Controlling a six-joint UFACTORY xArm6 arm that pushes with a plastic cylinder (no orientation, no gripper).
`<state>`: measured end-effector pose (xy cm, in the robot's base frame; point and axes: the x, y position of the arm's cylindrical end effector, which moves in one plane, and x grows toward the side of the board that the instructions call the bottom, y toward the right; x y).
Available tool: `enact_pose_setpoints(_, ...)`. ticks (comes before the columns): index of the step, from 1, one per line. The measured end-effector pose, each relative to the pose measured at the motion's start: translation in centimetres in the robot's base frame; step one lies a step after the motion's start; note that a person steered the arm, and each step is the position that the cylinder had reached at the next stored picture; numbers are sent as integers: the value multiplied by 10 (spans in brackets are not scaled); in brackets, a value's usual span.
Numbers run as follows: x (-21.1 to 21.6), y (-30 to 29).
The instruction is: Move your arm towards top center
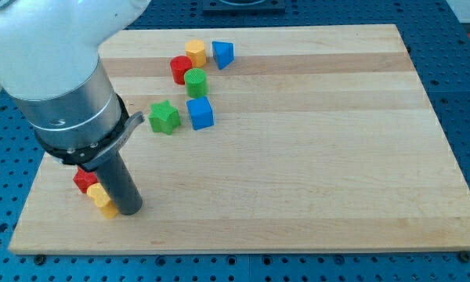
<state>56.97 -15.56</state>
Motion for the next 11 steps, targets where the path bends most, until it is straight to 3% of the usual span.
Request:
enact_pose_setpoints(3,-94,188)
enact_pose_setpoints(4,-131,191)
enact_pose_setpoints(6,-251,177)
enact_pose_setpoints(9,-283,169)
enact_pose_setpoints(11,-250,167)
